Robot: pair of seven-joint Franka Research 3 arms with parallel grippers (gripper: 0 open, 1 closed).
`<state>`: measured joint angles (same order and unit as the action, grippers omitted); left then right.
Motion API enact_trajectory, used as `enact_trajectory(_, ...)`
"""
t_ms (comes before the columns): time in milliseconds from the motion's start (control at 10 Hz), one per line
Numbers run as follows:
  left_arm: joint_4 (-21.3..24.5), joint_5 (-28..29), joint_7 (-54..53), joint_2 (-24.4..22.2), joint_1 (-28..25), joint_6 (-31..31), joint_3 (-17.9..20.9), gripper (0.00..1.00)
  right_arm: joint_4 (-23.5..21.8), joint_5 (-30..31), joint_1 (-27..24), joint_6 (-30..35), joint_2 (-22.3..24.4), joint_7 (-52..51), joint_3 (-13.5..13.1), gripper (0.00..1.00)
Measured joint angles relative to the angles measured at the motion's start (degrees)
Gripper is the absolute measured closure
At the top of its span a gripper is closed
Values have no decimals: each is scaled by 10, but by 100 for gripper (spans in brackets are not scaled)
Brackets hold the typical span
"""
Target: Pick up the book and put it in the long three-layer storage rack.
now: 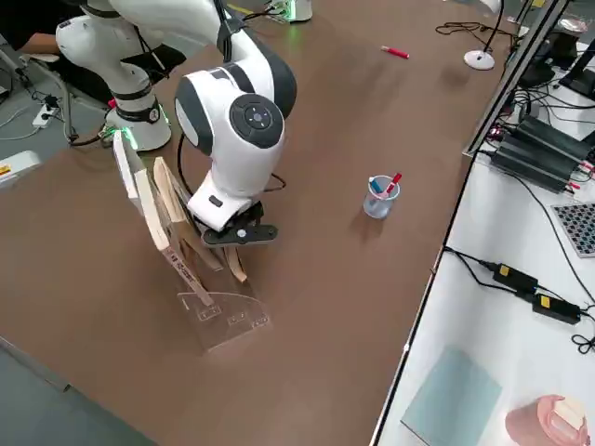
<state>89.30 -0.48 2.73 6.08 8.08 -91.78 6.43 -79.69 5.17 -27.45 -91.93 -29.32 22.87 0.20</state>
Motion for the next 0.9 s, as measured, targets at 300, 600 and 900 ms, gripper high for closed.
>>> enact_trajectory(300,0,0,-5,0,-63,1,-60,0,0,1,0,-14,-2,-1,1,85)
enact_trajectory(600,0,0,-6,0,-104,1,-102,0,0,1,0,-21,-12,-1,3,85)
enact_trajectory(900,0,0,-6,0,-105,1,-104,0,0,1,0,-28,-20,-1,3,85)
